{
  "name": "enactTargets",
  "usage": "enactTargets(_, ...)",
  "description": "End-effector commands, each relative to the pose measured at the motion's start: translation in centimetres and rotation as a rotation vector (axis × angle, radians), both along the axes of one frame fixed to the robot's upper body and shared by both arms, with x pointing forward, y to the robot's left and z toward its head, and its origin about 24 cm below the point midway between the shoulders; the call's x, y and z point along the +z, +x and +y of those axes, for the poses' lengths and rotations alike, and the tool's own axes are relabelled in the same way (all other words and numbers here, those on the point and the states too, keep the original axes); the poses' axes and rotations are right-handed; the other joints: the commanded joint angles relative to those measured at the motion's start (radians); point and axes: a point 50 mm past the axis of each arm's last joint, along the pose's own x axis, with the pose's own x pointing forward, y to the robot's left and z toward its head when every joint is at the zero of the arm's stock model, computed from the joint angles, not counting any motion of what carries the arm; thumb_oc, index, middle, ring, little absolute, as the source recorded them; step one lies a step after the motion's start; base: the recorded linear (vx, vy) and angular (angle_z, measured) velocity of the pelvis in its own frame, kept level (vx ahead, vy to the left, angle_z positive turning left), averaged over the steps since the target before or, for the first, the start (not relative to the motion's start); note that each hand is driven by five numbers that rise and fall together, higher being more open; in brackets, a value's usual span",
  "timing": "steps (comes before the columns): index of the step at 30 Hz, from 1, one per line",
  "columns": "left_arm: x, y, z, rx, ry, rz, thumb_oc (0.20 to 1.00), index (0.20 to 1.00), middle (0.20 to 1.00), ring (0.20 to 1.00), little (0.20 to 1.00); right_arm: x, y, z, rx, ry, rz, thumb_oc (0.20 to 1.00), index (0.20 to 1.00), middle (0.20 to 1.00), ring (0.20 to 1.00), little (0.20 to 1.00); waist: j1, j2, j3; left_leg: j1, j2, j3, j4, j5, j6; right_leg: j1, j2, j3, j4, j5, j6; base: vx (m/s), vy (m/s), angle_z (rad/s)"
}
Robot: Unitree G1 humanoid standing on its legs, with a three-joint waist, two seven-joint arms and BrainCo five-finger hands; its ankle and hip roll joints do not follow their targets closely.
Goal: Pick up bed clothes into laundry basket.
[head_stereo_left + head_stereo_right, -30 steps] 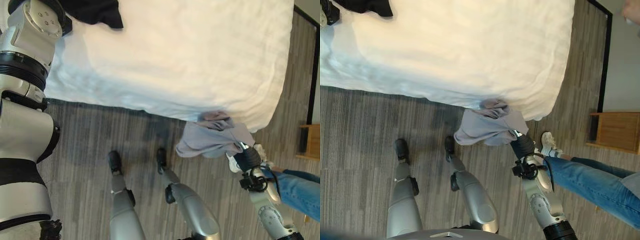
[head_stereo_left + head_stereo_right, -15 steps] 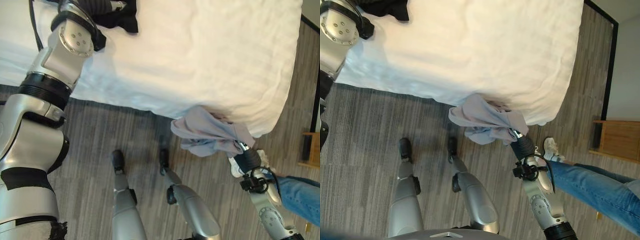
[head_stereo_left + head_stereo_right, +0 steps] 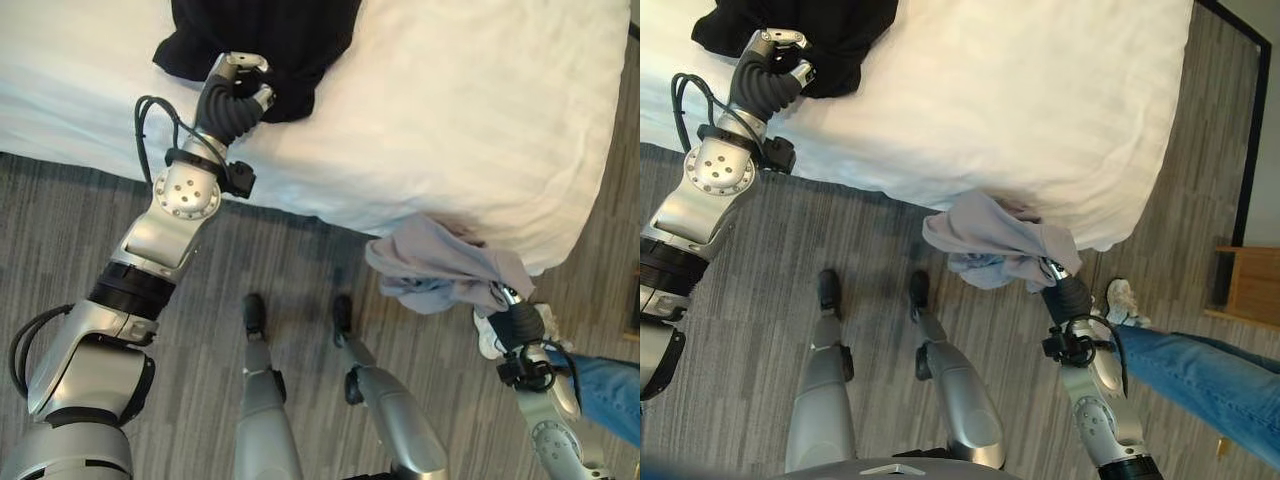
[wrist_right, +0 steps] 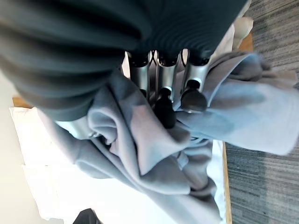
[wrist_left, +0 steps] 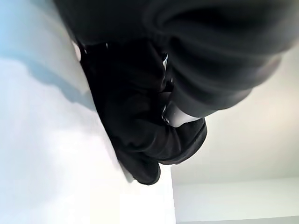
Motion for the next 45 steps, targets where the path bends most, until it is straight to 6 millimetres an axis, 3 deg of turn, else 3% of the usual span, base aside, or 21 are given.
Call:
enactTargets(1, -11.2, -3.7, 3.0, -0.001, -0.416, 0.273, 0.2, 0.2, 0.2, 0.2, 0.2, 3.5, -0.3, -1.7, -0.123, 0.059, -0.187, 0.2, 0.2, 0.2, 0.2, 0.2, 0.019, -0.011, 0.026, 0.055, -0.065, -0.095, 0.036, -0.052, 0.056, 0.097, -0.06, -0.018, 0.014, -0.016, 0.053, 0.03, 0.021, -0.06)
enactTargets(4, -11.8, -4.2, 3.2, 0.008, -0.446, 0.274, 0.2, 0.2, 0.2, 0.2, 0.2, 3.4, -0.3, -1.8, -0.128, 0.057, -0.18, 0.2, 0.2, 0.2, 0.2, 0.2, 0.023, -0.002, 0.019, 0.066, -0.067, -0.095, 0.026, -0.046, 0.057, 0.103, -0.065, -0.02, 0.014, -0.018, 0.052, 0.01, 0.011, -0.03)
enactTargets(6, -14.7, -5.4, 3.1, 0.006, -0.585, 0.347, 0.2, 0.2, 0.2, 0.2, 0.2, 3.2, -0.1, -1.6, -0.135, 0.064, -0.172, 0.2, 0.2, 0.2, 0.2, 0.2, 0.049, 0.031, -0.003, 0.12, -0.078, -0.091, 0.001, -0.046, 0.059, 0.141, -0.078, -0.028, 0.022, -0.033, 0.049, 0.07, 0.043, 0.16)
enactTargets(12, -18.6, -8.0, 2.8, -0.016, -0.74, 0.458, 0.2, 0.2, 0.2, 0.2, 0.2, 2.7, 0.2, -1.5, -0.145, 0.087, -0.156, 0.2, 0.2, 0.2, 0.2, 0.2, 0.099, 0.097, -0.057, 0.229, -0.101, -0.096, -0.035, -0.05, 0.068, 0.223, -0.108, -0.053, 0.063, -0.089, 0.043, 0.08, 0.055, 0.17)
enactTargets(14, -20.8, -9.4, 2.6, -0.016, -0.84, 0.527, 0.2, 0.2, 0.2, 0.2, 0.2, 2.3, 0.2, -1.3, -0.139, 0.096, -0.139, 0.2, 0.2, 0.2, 0.2, 0.2, 0.119, 0.121, -0.102, 0.279, -0.116, -0.11, -0.045, -0.054, 0.074, 0.273, -0.119, -0.07, 0.074, -0.115, 0.041, 0.12, 0.037, 0.16)
enactTargets(20, -23.6, -12.2, 3.3, 0.032, -1.025, 0.589, 0.2, 0.2, 0.2, 0.2, 0.2, 2.0, 0.4, -0.7, -0.126, 0.128, -0.129, 0.2, 0.2, 0.2, 0.2, 0.2, 0.162, 0.15, -0.197, 0.362, -0.129, -0.13, -0.063, -0.063, 0.077, 0.368, -0.132, -0.123, 0.063, -0.134, 0.045, 0.09, 0.013, 0.24)
enactTargets(28, -22.5, -12.9, 3.5, 0.018, -1.166, 0.473, 0.2, 0.2, 0.2, 0.2, 0.2, 3.4, 1.3, 0.0, -0.132, 0.153, -0.196, 0.2, 0.2, 0.2, 0.2, 0.2, 0.214, 0.171, -0.301, 0.421, -0.142, -0.155, -0.064, -0.073, 0.072, 0.457, -0.138, -0.165, 0.048, -0.155, 0.047, 0.06, -0.019, 0.1)
enactTargets(34, -19.8, -11.8, 3.2, -0.042, -1.203, 0.334, 0.2, 0.2, 0.2, 0.2, 0.2, 4.9, 2.0, 0.3, -0.134, 0.138, -0.258, 0.2, 0.2, 0.2, 0.2, 0.2, 0.235, 0.188, -0.37, 0.458, -0.157, -0.198, -0.063, -0.079, 0.066, 0.524, -0.156, -0.207, 0.053, -0.18, 0.04, 0.05, -0.017, 0.28)
enactTargets(40, -18.8, -11.9, 2.6, -0.091, -1.17, 0.315, 0.2, 0.2, 0.2, 0.2, 0.2, 4.3, 2.2, 0.7, -0.112, 0.153, -0.224, 0.2, 0.2, 0.2, 0.2, 0.2, 0.242, 0.191, -0.415, 0.484, -0.158, -0.205, -0.064, -0.09, 0.067, 0.559, -0.156, -0.219, 0.042, -0.187, 0.036, 0.02, -0.029, 0.14)
enactTargets(45, -19.3, -12.3, 2.6, -0.076, -1.155, 0.339, 0.2, 0.2, 0.2, 0.2, 0.2, 3.7, 1.9, 1.0, -0.084, 0.115, -0.192, 0.2, 0.2, 0.2, 0.2, 0.2, 0.243, 0.19, -0.423, 0.494, -0.153, -0.197, -0.065, -0.095, 0.071, 0.562, -0.151, -0.209, 0.038, -0.186, 0.033, 0.0, -0.008, -0.02)
